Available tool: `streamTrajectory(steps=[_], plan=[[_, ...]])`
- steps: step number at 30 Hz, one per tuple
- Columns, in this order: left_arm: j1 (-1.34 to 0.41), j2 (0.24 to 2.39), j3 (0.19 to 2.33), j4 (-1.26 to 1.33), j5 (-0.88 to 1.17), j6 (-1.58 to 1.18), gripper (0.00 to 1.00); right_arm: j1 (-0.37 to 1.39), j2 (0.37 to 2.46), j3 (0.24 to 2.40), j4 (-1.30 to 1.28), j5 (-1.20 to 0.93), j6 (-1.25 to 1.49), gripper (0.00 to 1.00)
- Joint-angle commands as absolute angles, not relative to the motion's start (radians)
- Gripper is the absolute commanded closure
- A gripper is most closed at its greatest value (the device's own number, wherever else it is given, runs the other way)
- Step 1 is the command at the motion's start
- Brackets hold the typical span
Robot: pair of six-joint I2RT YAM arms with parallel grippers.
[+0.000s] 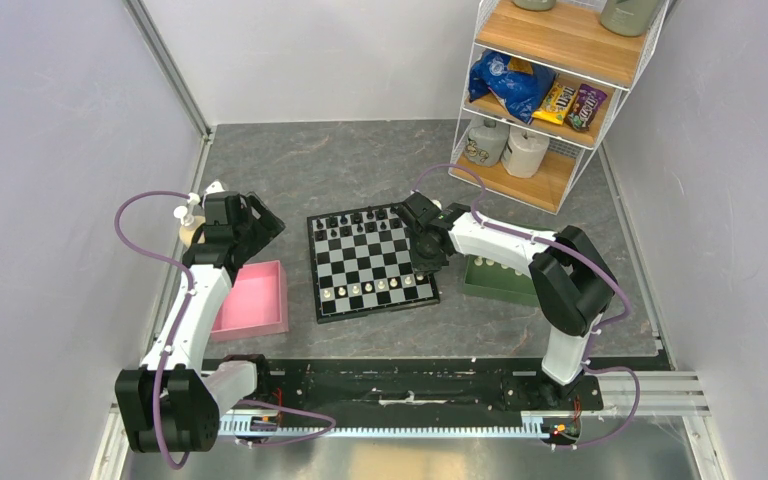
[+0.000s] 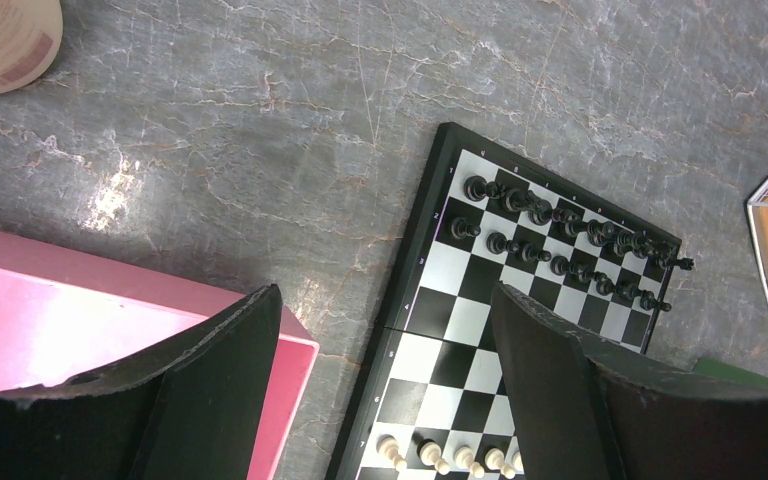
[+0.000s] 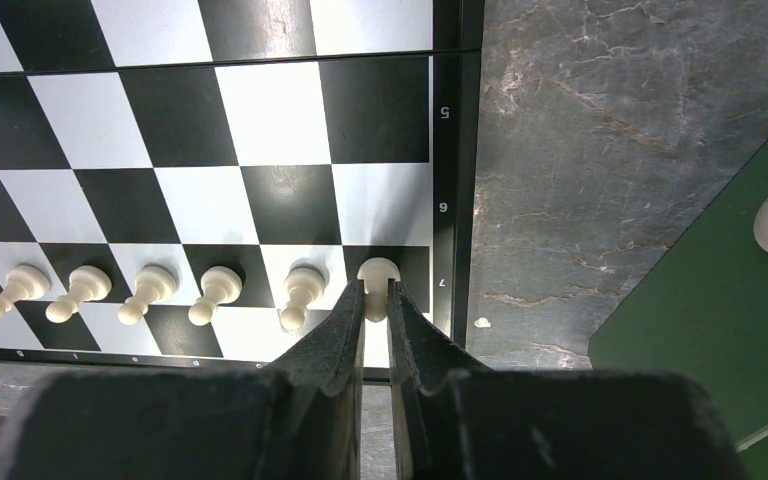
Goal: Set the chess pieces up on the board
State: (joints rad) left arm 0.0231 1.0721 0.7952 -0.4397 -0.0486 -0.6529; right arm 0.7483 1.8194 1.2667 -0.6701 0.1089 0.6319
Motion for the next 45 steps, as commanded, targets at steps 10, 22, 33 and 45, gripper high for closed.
streamTrajectory(steps=[10, 22, 33, 45], plan=[[0.027, 1.065, 0.798, -0.423, -0.044, -0.639, 0.16, 0.750, 1.811, 1.294, -0.705, 0.123, 0.619, 0.84], [0.027, 1.066, 0.801, -0.422, -0.041, -0.640, 0.16, 0.750, 1.814, 1.299, -0.707, 0.106, 0.609, 0.83], [0.027, 1.064, 0.799, -0.422, -0.044, -0.638, 0.16, 0.750, 1.826, 1.311, -0.701, 0.089, 0.605, 0.71], [0.026, 1.060, 0.808, -0.424, -0.038, -0.635, 0.16, 0.747, 1.754, 1.355, -0.707, 0.133, 0.584, 0.63]])
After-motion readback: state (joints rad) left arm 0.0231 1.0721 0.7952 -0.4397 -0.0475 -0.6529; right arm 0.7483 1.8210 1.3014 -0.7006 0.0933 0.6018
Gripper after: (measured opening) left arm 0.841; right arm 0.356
